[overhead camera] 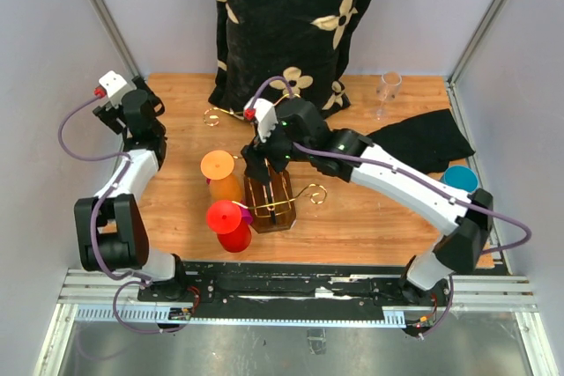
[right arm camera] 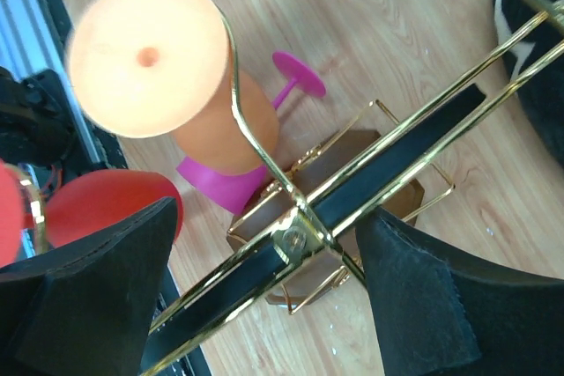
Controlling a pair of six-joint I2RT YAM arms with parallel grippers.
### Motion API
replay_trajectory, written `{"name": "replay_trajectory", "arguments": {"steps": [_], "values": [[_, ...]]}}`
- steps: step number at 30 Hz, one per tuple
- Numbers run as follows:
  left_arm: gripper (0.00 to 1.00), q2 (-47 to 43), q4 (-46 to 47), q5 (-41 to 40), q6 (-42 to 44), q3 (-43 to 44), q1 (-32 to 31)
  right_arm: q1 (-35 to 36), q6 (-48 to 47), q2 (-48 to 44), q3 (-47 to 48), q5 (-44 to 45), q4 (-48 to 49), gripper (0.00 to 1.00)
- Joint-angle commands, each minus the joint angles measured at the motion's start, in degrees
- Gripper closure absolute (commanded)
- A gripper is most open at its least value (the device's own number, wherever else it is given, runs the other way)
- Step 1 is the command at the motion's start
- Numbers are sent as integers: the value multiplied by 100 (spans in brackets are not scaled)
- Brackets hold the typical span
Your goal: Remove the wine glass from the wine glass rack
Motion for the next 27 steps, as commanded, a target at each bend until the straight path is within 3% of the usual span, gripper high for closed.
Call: {"name": "replay_trajectory", "arguments": {"steps": [1, 7, 12, 19, 27], "values": [[0, -354, -610, 174, -451, 237, -62, 90, 99, 480, 514, 780, -813, 18], [0, -757, -1427, 530, -1113, 380, -111, 0, -351, 635, 783, 1659, -1468, 41], [0, -949, -1900, 947, -1613, 480, -152, -203, -630, 399, 665, 1683, -1563, 67], [0, -1228, -2336, 1077, -1531, 545, -383, -510, -911, 313, 569, 1737, -1637, 94], [0, -1789, -2830, 1457, -1366, 512, -875, -949, -1198, 306, 536, 1862, -1666, 99]]}}
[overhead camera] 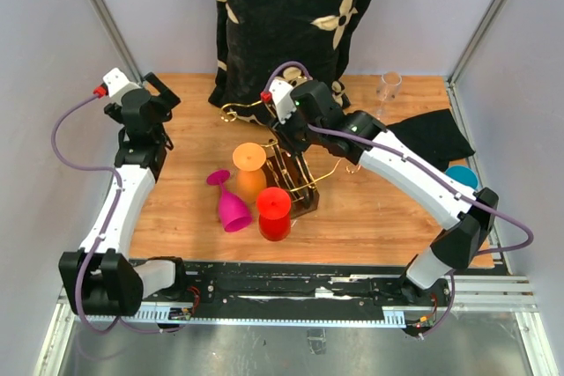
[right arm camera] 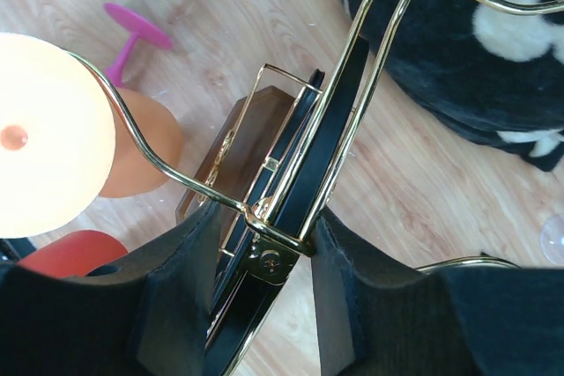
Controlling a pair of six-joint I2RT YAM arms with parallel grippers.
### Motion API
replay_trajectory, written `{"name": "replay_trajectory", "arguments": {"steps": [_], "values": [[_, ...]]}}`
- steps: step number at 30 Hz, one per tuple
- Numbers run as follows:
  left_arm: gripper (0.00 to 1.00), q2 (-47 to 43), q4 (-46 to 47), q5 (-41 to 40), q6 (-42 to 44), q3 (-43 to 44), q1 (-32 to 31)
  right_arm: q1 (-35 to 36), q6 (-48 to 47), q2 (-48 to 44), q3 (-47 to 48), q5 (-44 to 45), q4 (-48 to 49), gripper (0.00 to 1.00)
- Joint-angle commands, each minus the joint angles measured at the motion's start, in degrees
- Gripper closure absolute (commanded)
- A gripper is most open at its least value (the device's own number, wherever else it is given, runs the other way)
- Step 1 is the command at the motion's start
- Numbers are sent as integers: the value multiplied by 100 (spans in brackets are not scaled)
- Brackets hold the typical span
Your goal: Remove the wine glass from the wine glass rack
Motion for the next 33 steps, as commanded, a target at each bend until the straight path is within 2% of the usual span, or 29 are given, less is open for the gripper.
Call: {"name": "replay_trajectory", "arguments": {"steps": [1, 7, 10, 13, 15, 17, 21, 27, 31, 33], "values": [[0, -316, -500, 380, 54, 107, -304, -429, -528, -2, -176, 576, -453, 99], [0, -550, -1192, 904, -48, -13, -881, -774, -798, -246, -332, 570, -390, 98], [0, -661, -1542, 1210, -319, -226, -1128, -799, -894, -402, -395, 538, -275, 72], [0, -652, -1905, 1394, -442, -405, -1475, -795, -893, -594, -378, 446, -162, 61], [0, -472, -2608, 1216, -493, -277, -1684, -797, -893, -730, -322, 384, -136, 54], [0, -344, -3093, 1288, -607, -224, -1745, -787, -870, -883, -275, 338, -130, 51], [0, -591, -3392, 1578, -1051, -586, -1761, -773, -800, -1282, -350, 258, 14, 40], [0, -1161, -3972, 1982, -1730, -1129, -1840, -718, -632, -1913, -592, 202, 246, 35], [0, -1600, -3828, 1883, -1902, -1620, -1988, -672, -176, -2115, -730, -418, 310, 38], [0, -1740, -3767, 1698, -1929, -1708, -1983, -380, 112, -2160, -827, -756, 336, 40]]}}
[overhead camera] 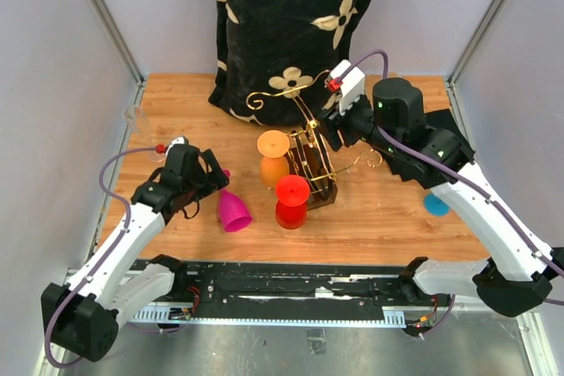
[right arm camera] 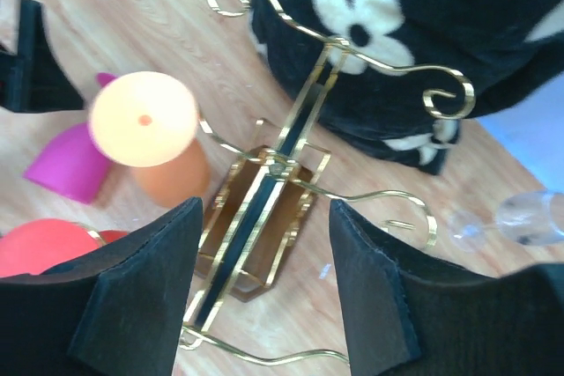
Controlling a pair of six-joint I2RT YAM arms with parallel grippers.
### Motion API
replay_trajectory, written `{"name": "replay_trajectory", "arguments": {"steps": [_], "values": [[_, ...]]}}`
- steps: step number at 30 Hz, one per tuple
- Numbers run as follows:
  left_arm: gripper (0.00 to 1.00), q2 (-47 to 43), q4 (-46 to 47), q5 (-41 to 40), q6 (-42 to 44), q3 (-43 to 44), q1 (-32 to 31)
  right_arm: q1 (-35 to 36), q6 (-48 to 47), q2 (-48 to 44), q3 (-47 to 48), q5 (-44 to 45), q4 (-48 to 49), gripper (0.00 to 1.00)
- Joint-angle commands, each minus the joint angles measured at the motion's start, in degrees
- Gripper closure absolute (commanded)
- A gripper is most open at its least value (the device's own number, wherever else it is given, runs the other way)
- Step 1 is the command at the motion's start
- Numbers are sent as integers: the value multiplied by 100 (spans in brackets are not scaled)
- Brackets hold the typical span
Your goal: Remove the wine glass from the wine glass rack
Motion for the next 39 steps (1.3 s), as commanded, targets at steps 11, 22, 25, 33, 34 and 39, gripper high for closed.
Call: {"name": "replay_trajectory", "arguments": {"steps": [11, 22, 25, 33, 34, 39], "values": [[0, -744, -220, -1043, -564, 384, -21, 4063, -811, 401, -1387, 2169, 487, 39], [0, -463, 75, 852, -352, 1246, 2091, 4640, -1718, 1549, -1992, 2227, 2041, 45], [0, -432, 100, 1077, -341, 1434, 2087, 4654, -1959, 1975, -2000, 2207, 2459, 48], [0, -612, 163, 1373, -280, 1448, 2087, 4522, -2164, 2839, -2246, 1876, 3419, 62], [0, -618, 116, 1346, -228, 1490, 2087, 4495, -2165, 2933, -2267, 1816, 3510, 63], [0, -616, -27, 1292, -46, 1776, 2087, 4318, -2281, 3412, -2335, 1804, 3992, 65]]}}
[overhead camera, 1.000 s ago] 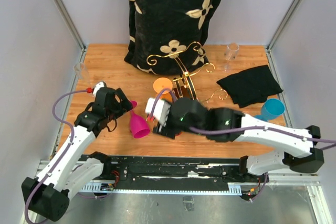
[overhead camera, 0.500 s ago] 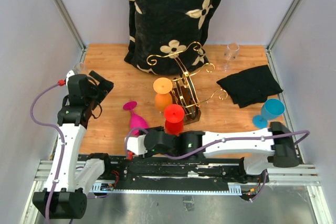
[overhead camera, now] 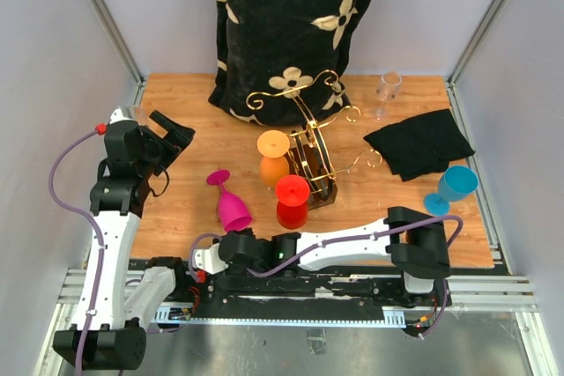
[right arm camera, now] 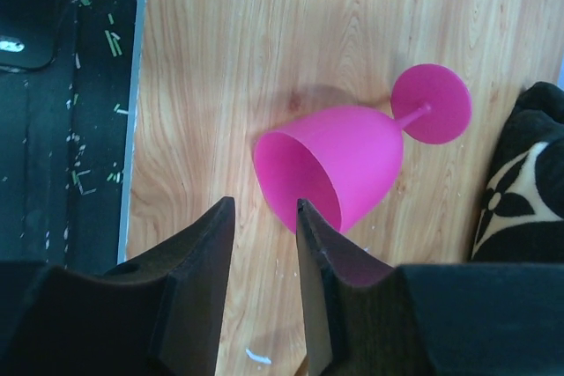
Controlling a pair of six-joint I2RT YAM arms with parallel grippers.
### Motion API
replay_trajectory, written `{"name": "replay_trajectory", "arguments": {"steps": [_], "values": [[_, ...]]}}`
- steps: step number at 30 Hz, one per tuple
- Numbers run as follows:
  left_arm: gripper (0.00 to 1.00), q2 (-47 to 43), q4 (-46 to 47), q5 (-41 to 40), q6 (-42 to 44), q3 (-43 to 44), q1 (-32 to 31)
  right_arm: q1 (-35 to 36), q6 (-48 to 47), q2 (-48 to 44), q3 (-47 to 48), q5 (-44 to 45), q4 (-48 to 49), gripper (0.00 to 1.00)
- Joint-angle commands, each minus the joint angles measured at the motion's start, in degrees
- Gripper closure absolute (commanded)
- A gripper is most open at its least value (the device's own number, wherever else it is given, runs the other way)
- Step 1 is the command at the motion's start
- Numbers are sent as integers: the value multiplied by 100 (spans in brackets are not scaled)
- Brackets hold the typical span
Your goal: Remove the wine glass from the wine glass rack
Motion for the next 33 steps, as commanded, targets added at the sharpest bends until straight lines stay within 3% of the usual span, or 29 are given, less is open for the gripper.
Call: {"name": "replay_trajectory", "arguments": {"steps": [1, 4, 10, 13, 15, 20, 28, 33], "values": [[0, -94, -96, 75, 268, 395, 31, -207, -228, 361, -151, -72, 812, 67], [0, -106, -188, 23, 326, 582, 31, -404, -378, 615, -171, -46, 1118, 75], [0, -151, -239, 52, 370, 660, 31, -620, -824, 952, -121, 172, 1462, 77], [0, -157, -172, 111, 357, 625, 31, -720, -858, 1031, -32, 191, 1390, 97], [0, -167, -145, 165, 336, 612, 31, -753, -752, 1006, 63, 183, 1189, 99], [0, -276, 49, -102, 438, 614, 35, -736, 25, 508, 743, -136, -342, 99], [0, -544, 274, -702, 685, 651, 31, -782, 804, 691, 3820, -229, -3770, 99], [0, -514, 214, -839, 790, 872, 31, -931, 997, 798, 4254, -676, -4172, 99]]}}
